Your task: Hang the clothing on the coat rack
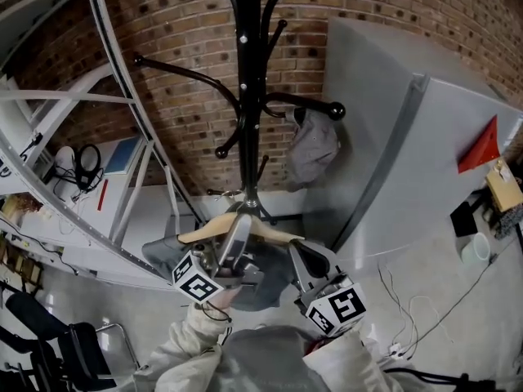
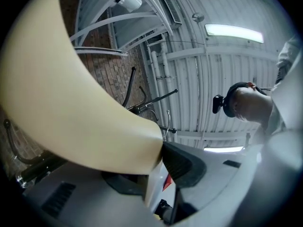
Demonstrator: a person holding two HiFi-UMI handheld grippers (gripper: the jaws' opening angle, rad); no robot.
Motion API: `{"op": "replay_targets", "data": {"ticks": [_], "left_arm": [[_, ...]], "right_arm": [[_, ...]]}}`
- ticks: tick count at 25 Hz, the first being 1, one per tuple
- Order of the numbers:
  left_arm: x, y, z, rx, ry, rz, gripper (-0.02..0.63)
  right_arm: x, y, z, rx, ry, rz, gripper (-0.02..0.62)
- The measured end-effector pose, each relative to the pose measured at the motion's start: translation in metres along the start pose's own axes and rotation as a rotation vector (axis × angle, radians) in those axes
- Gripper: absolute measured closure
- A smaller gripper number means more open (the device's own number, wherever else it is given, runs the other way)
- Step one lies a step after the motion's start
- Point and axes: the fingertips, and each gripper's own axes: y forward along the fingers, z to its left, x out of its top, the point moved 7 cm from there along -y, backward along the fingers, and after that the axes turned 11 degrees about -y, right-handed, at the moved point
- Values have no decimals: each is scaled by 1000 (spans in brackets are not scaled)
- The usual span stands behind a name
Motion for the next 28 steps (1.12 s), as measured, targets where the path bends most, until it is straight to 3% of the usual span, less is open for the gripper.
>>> {"op": "replay_targets", "data": {"ticks": [17, 28], "left_arm": [[34, 44, 38, -84, -45, -20, 486], [36, 50, 71, -69, -69, -12, 486]], "right_arm": [[10, 37, -10, -60, -49, -38, 571], [-1, 55, -16, -90, -42, -4, 571]]}}
